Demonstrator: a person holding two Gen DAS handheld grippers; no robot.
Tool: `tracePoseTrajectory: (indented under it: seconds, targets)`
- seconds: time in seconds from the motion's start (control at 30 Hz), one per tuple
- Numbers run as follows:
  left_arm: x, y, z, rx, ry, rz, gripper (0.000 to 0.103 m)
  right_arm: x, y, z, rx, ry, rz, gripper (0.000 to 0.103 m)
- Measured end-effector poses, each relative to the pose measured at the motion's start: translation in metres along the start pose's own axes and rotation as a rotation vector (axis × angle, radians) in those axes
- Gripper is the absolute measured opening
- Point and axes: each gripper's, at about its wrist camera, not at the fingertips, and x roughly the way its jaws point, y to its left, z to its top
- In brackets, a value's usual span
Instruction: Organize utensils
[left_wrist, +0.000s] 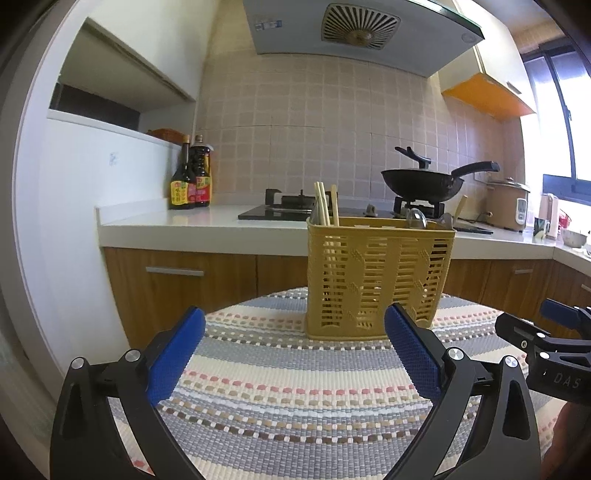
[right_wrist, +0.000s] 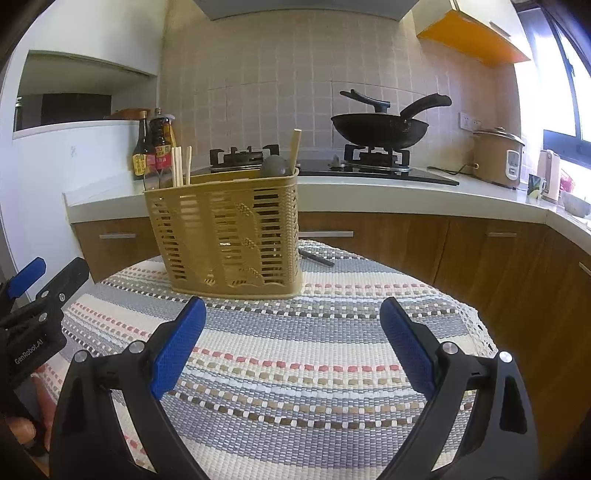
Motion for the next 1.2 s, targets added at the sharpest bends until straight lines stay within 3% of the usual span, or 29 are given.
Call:
tracePoseTrajectory:
  seconds: [1.2]
  targets:
    - [0.011, -0.005, -0.002, 0.002, 0.062, 0.006, 0.095, 0.004, 0.006, -0.001, -0.021, 0.019, 0.003, 0.092]
